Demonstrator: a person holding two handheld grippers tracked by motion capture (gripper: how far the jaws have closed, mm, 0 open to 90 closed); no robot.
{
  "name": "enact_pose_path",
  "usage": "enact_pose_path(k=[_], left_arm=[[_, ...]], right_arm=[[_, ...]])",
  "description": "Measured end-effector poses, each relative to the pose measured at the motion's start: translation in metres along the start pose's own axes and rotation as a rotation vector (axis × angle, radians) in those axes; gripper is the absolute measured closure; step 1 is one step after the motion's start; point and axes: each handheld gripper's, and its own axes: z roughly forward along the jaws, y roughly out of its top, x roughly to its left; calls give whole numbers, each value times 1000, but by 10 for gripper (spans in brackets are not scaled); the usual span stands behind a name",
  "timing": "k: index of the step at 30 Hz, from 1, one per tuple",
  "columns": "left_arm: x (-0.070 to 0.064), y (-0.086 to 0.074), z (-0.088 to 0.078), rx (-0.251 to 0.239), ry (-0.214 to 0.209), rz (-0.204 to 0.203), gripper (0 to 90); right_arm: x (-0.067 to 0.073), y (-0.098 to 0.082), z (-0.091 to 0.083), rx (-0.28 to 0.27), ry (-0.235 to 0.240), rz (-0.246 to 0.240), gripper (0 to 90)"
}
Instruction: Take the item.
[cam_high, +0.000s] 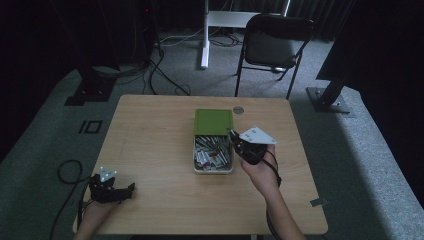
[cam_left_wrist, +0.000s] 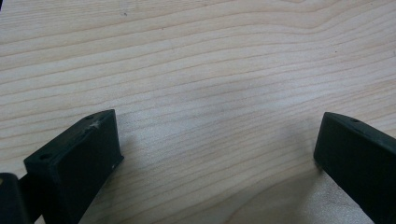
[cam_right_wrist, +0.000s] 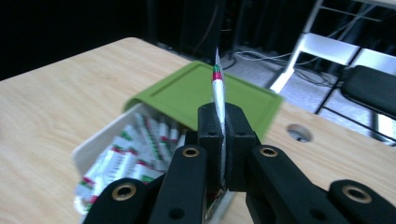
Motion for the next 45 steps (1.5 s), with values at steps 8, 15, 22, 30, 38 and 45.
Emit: enact_pose_path(k=[8,15,22,30,38,45], left_arm=[[0,0,0,0,0,0,12],[0,0,0,-2,0,-2,13],[0,0,0,0,0,-1,13],[0,0,0,0,0,0,13],[0,0,0,0,0,0,13],[0,0,0,0,0,0,13]], right_arm=[[-30,-11,-10,7,-85,51,880],[-58,-30,-15,30,-167,90,880],[-85,-51,-12,52,-243,126,879],[-106,-70,4,69,-283,144,879],[-121,-85,28,94,-320,130,879],[-133,-102,55,155,-364,131,879]])
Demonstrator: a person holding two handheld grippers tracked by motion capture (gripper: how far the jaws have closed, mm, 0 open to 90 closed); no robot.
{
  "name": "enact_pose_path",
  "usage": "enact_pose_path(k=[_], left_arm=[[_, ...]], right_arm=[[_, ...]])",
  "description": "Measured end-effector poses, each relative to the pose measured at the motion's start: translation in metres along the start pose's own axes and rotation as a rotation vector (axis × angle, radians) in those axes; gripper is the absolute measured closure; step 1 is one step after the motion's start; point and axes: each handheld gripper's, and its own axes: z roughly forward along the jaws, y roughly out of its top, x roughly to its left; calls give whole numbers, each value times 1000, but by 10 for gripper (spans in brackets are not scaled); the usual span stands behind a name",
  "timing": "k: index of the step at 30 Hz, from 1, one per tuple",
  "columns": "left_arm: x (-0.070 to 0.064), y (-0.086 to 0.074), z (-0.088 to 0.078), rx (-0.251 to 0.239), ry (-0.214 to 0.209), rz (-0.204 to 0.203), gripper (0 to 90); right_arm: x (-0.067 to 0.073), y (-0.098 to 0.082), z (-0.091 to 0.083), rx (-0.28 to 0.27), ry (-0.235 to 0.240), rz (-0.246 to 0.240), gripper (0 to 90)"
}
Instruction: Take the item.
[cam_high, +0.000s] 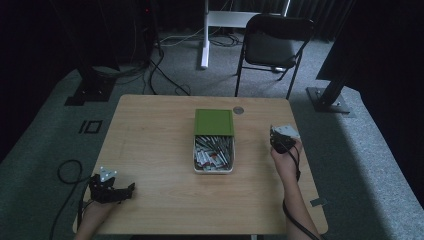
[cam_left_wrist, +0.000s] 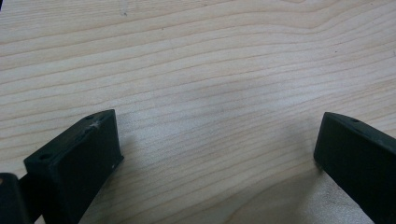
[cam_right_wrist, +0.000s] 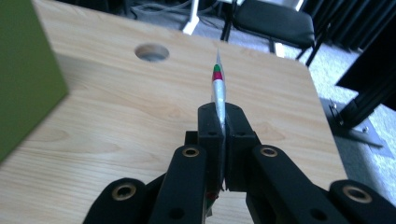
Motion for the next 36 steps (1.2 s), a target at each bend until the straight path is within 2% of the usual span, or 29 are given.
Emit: enact_pose_path(k=[3,5,6,13,17,19,24,28,29,31,32,36], left_arm=[[0,0,0,0,0,0,13],[0,0,0,0,0,0,13],[0,0,0,0,0,0,13],[0,0,0,0,0,0,13],[0,0,0,0,0,0,12],[0,0,0,1,0,0,13],[0,0,0,0,0,0,13],[0,0,0,0,0,0,12],[0,0,0,0,0,0,13],[0,0,0,0,0,0,13],[0,0,0,0,0,0,13],[0,0,0,0,0,0,13]], right_arm=[[0,-6,16,41,-9,5,878],[0,-7,19,52,-7,8,878],[1,-9,25,68,6,23,878],[10,-8,34,86,9,21,877],[18,-8,37,89,40,31,865],[24,-9,39,94,66,51,833],[35,-12,42,103,96,51,786],[45,-14,44,105,153,76,708],[45,-14,44,105,153,76,708],[50,-16,46,111,194,100,631],[50,-16,46,111,194,100,631],[57,-21,46,96,247,125,513]])
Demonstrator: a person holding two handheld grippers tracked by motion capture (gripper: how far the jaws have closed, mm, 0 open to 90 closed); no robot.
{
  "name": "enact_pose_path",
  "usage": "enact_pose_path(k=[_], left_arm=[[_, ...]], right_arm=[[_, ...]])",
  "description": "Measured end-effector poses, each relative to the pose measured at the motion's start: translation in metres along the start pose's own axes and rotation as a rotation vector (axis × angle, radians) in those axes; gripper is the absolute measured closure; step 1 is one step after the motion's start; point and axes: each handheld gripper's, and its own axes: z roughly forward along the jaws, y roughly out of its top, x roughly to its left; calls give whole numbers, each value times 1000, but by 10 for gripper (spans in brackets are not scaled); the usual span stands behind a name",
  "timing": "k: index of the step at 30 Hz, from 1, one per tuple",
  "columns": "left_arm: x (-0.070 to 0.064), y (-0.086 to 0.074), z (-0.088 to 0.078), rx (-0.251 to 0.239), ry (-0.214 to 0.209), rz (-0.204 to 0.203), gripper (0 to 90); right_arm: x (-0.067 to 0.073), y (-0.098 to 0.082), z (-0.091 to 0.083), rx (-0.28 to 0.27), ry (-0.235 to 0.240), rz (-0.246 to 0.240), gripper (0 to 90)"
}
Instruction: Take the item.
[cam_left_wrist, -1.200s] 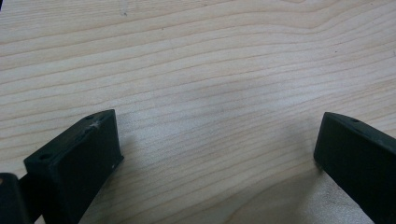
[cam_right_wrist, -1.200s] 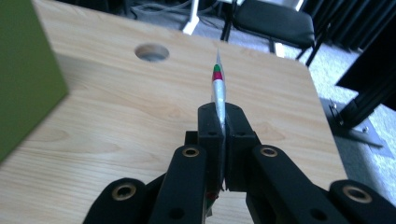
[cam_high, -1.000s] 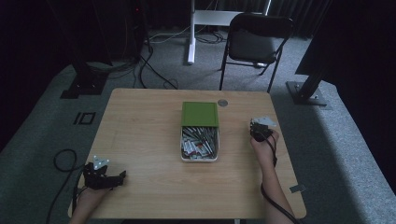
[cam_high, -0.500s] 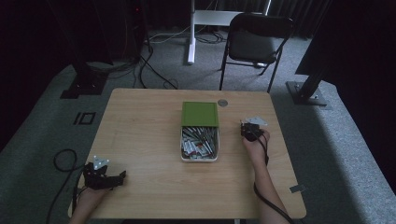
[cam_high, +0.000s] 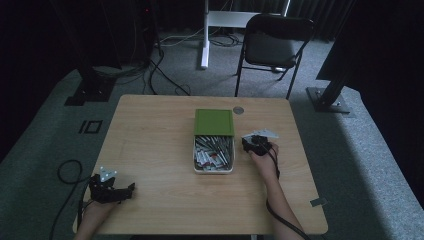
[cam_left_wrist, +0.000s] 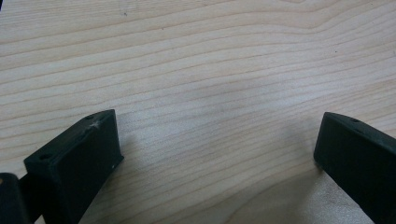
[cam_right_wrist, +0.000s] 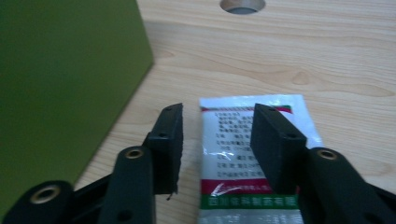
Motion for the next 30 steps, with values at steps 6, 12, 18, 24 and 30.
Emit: enact_pose_path(k=[6,12,18,24,30], left_arm=[[0,0,0,0,0,0,13],[0,0,0,0,0,0,12],[0,0,0,0,0,0,13],[0,0,0,0,0,0,13],[0,0,0,0,0,0,13]], right_arm=[[0,3,-9,-5,11,-5,373],[-9,2,-20,-1,21,17,237],[-20,-6,-31,15,-31,-1,142],[-33,-14,-47,21,-71,27,141],[-44,-24,-60,31,-101,49,142]])
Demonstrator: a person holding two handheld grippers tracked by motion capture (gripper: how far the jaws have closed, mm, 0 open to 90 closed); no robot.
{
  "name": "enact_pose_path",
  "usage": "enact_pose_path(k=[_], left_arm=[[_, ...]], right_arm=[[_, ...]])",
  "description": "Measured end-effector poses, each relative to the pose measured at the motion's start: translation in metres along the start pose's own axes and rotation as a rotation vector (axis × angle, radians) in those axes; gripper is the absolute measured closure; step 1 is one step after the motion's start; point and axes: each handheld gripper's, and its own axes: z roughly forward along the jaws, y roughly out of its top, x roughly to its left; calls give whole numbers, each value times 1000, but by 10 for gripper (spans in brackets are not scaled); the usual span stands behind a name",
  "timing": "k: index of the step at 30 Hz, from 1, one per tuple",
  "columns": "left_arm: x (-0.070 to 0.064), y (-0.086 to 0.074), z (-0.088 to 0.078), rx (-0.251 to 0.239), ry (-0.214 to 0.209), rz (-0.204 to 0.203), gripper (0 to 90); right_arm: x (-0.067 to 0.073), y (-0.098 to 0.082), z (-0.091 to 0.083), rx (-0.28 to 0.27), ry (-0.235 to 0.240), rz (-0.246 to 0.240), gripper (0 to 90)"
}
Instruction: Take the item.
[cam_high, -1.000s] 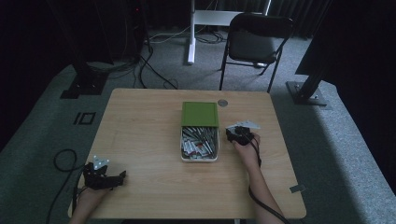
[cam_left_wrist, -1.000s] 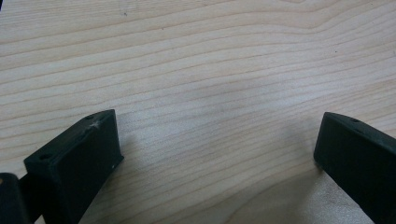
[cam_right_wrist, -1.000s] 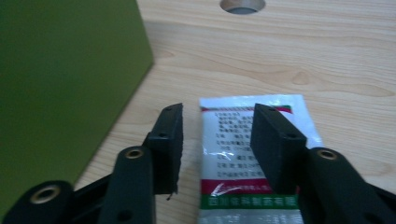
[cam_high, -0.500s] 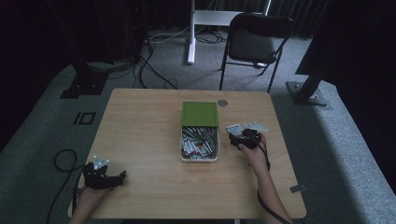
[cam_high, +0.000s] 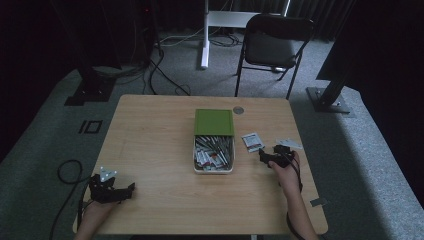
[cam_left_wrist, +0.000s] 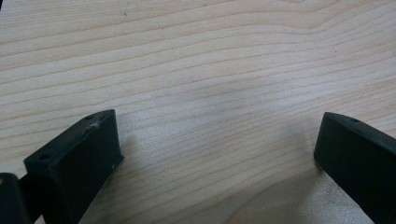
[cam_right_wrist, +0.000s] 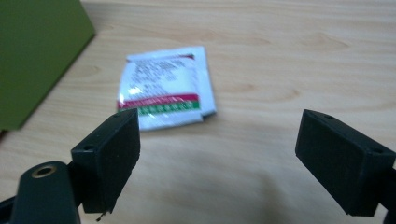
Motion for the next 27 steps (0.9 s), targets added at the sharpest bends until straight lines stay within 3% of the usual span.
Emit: enact_pose_path(k=[13,27], left_arm=[[0,0,0,0,0,0,13],[0,0,0,0,0,0,13]], right_arm=[[-16,-20,-27,-11,-28,42,149],[-21,-44,-52,3,-51,38,148]])
